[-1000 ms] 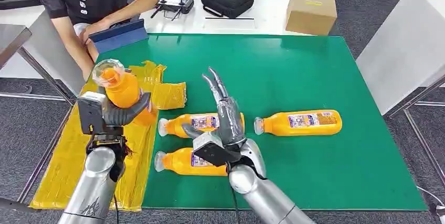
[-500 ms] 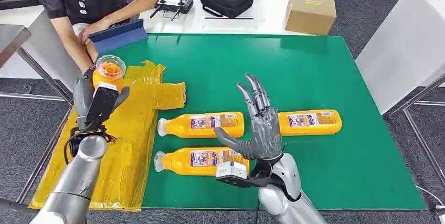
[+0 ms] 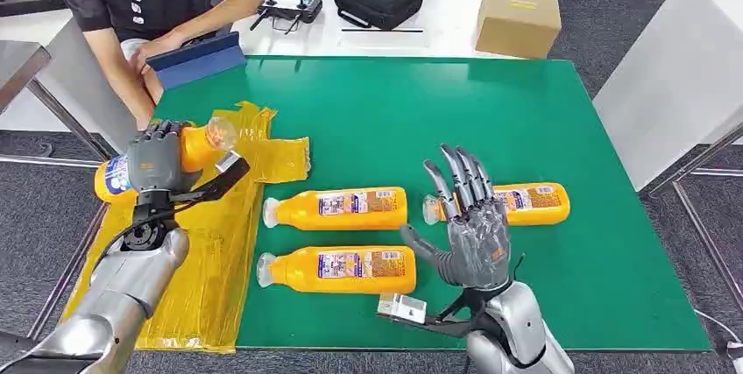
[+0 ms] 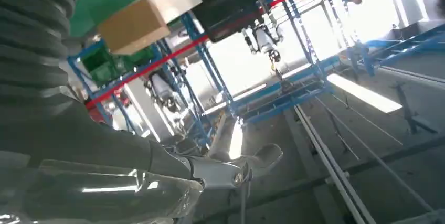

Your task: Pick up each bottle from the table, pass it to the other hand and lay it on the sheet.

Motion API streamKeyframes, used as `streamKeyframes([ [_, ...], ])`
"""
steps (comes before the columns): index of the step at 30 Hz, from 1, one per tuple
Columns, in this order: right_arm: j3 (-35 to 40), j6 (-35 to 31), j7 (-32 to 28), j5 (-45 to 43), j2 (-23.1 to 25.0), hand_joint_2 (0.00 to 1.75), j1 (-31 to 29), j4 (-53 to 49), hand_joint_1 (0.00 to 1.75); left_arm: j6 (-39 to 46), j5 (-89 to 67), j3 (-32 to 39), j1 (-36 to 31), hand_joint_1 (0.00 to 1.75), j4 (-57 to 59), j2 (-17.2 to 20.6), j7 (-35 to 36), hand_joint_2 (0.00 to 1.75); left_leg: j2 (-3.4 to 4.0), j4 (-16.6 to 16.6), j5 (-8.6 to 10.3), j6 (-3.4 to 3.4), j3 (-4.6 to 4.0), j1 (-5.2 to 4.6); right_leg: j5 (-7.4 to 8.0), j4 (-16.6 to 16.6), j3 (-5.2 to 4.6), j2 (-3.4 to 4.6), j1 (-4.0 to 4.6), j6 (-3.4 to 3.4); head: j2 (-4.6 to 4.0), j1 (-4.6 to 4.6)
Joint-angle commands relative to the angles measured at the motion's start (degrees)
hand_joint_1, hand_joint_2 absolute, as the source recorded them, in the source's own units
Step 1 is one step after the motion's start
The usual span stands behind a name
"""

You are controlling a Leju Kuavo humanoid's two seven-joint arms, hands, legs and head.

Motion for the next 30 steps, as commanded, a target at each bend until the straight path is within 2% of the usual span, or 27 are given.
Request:
streamKeyframes([
  [1,-2.59,1.59,2.43,2.18,-4.42,1.75,1.03,-1.93,0.0,-2.0,-3.9,-5.72,-9.09,1.75,18.34,2.36,4.67,1.75,-0.07,0.06,-0.11,-0.21,0.19,0.06,-0.12,0.02,0.23,-0.1,0.06,-0.12,0.0,0.02],
  [2,-2.6,1.66,2.46,2.25,-4.55,1.75,1.23,-1.81,0.0,-2.3,-3.9,-6.43,-9.34,1.75,18.67,2.55,4.84,1.75,-0.06,0.05,-0.1,-0.18,0.15,0.05,-0.11,0.01,0.19,-0.08,0.05,-0.11,0.0,0.0],
  [3,-2.48,2.46,2.71,2.4,-4.79,1.75,1.27,-1.01,0.0,-2.4,-1.4,-4.3,-9.52,1.75,19.13,1.91,2.42,1.75,-0.05,0.08,-0.16,-0.24,0.23,0.07,-0.16,0.03,0.28,-0.08,0.07,-0.15,0.0,0.0],
  [4,-2.63,3.16,3.28,2.93,-4.82,1.75,1.14,-0.46,0.0,-3.01,1.81,-1.83,-9.52,0.02,19.36,1.16,-0.6,1.75,-0.03,0.04,-0.11,-0.19,0.17,0.08,-0.1,-0.02,0.22,-0.06,0.08,-0.12,0.0,0.02],
  [5,-3.08,4.13,4.31,3.55,-4.68,1.75,0.99,0.11,0.0,-5.43,5.65,1.07,-9.76,0.0,19.91,0.31,-3.61,1.75,-0.06,0.05,-0.13,-0.22,0.22,0.08,-0.14,0.0,0.27,-0.09,0.07,-0.14,0.0,0.0],
  [9,-3.16,4.11,4.33,3.56,-4.72,1.75,0.91,0.14,0.0,-5.67,5.79,1.17,-9.86,0.0,19.89,0.23,-3.77,1.75,-0.05,0.0,-0.07,-0.17,0.16,0.03,-0.08,-0.02,0.2,-0.07,0.03,-0.1,0.0,-0.02],
  [13,-5.42,9.58,7.46,5.11,-5.1,1.75,0.74,0.74,0.0,-7.47,12.28,5.49,-8.76,0.0,18.45,-1.58,-11.19,1.75,-0.02,0.03,-0.11,-0.2,0.21,0.06,-0.11,-0.02,0.25,-0.07,0.06,-0.12,0.0,0.0],
  [15,-5.6,9.69,7.45,5.03,-5.28,1.75,0.67,0.83,0.0,-7.38,12.3,5.5,-8.65,0.0,18.43,-1.63,-11.22,1.75,-0.06,0.01,-0.11,-0.21,0.27,0.05,-0.13,-0.04,0.32,-0.11,0.04,-0.12,0.0,0.0],
  [22,-7.47,15.98,7.54,3.87,-8.0,1.75,-3.1,2.24,0.0,-11.25,21.92,10.33,-5.92,0.0,16.35,-3.21,-20.38,1.75,0.08,-0.01,-0.08,-0.13,0.17,-0.01,-0.04,-0.03,0.2,0.06,-0.01,-0.07,0.0,0.0],
  [26,-9.06,24.45,8.86,6.49,-11.27,1.75,-4.44,5.26,0.0,-19.13,33.47,12.86,-1.42,0.0,11.3,-5.28,-29.23,1.75,-0.01,-0.04,-0.06,-0.12,0.19,-0.03,-0.05,-0.06,0.24,-0.02,-0.01,-0.06,0.0,0.0],
  [30,-11.69,28.42,9.11,8.0,-15.12,1.75,-6.35,10.86,0.0,-23.02,40.87,10.86,5.03,0.0,2.85,-6.68,-32.81,1.75,0.03,-0.05,-0.14,-0.17,0.36,-0.04,-0.09,-0.12,0.45,0.02,-0.01,-0.08,0.0,-0.02],
])
